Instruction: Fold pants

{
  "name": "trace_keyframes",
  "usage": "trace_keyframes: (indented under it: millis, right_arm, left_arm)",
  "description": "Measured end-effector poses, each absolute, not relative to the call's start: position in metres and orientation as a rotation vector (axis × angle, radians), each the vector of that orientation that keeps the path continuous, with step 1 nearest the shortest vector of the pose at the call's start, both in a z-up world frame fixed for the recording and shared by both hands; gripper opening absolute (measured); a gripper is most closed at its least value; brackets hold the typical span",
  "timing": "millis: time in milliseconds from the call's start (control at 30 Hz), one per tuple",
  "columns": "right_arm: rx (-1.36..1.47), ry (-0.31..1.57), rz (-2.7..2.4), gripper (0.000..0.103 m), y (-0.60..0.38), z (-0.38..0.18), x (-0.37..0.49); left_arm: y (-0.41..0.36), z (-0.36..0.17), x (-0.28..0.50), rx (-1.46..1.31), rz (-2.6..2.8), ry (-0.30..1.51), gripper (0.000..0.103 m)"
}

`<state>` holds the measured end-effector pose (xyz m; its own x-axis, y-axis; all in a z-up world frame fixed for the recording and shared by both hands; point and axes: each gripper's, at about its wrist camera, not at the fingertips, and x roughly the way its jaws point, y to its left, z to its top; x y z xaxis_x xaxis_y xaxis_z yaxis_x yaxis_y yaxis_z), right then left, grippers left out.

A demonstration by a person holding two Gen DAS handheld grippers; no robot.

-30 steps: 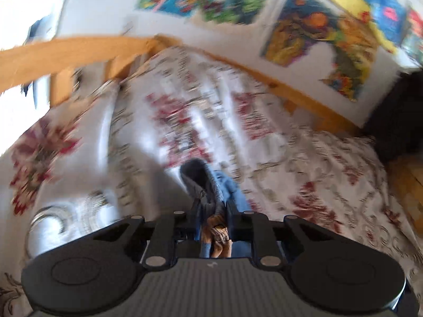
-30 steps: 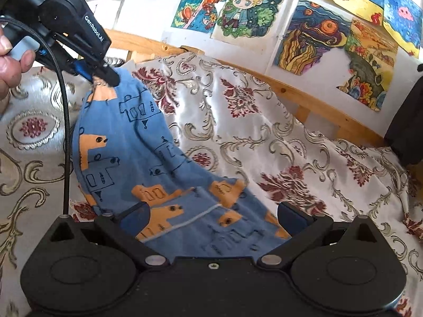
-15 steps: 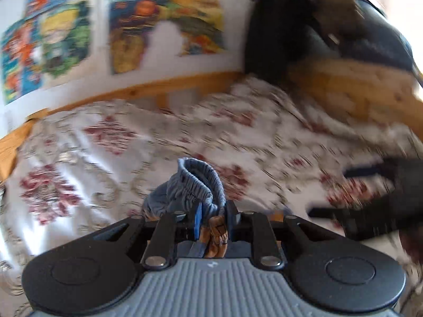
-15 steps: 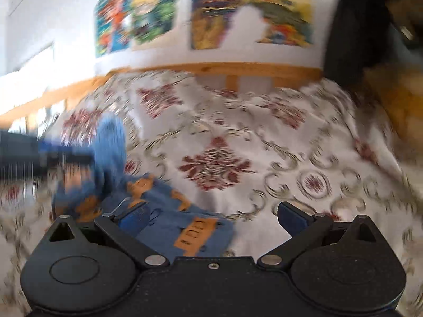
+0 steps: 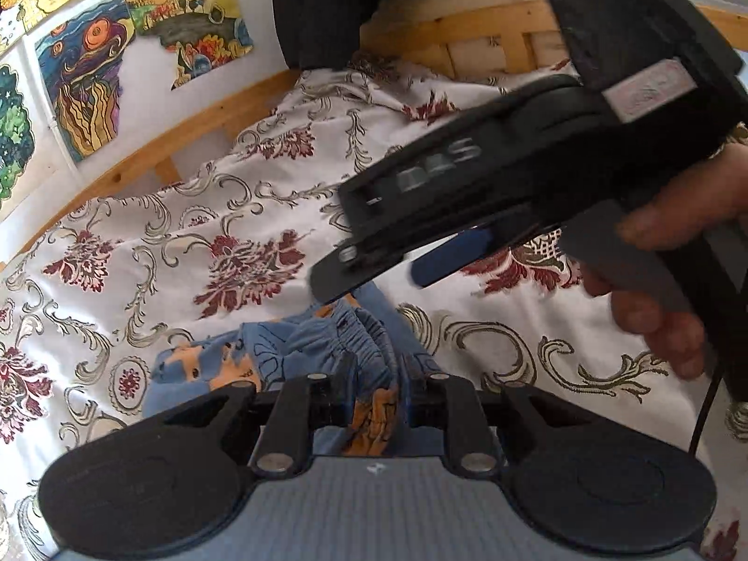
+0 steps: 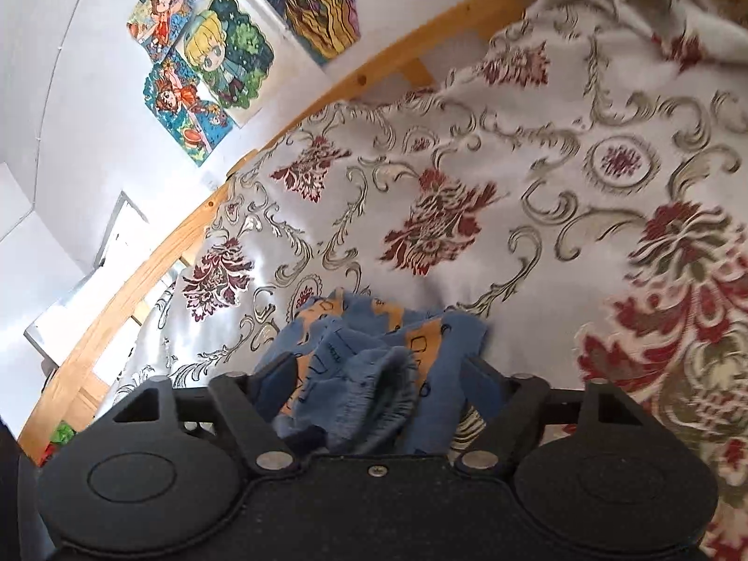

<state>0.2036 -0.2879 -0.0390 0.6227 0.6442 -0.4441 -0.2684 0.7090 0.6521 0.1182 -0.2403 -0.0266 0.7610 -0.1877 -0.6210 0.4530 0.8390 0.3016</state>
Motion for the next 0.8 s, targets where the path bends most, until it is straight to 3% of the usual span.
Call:
trace_keyframes:
  millis: [100, 233, 300, 367, 433, 800]
  right_arm:
    - [0.588, 0.752, 0.552, 0.060, -0.280, -0.049, 0.211]
    - [0.604, 0.785, 0.543, 0.048, -0.274, -0.058, 0.215]
    - [0.602, 0.786, 0.532, 0.025, -0.272, -0.060, 0.216]
    - [0.610, 0.780, 0.522, 0.015, -0.273, -0.059, 0.215]
    - [0.593, 0.759, 0.512, 0.010, -0.274, -0.052, 0.211]
    - [0.433, 0.771, 0.426, 0.009, -0.274, -0.049, 0.206]
  left_arm:
    - [-0.242, -0.028, 0.117, 0.470, -0.357, 0.608, 0.021]
    - [-0.240, -0.026, 0.115, 0.475, -0.359, 0.590, 0.021]
    - [-0.239, -0.025, 0.113, 0.474, -0.362, 0.578, 0.021]
    - [-0.238, -0.023, 0.114, 0.466, -0.366, 0.574, 0.021]
    - [-0.239, -0.020, 0.113, 0.451, -0.371, 0.569, 0.021]
    - [-0.239, -0.029, 0.122, 0.384, -0.426, 0.630, 0.018]
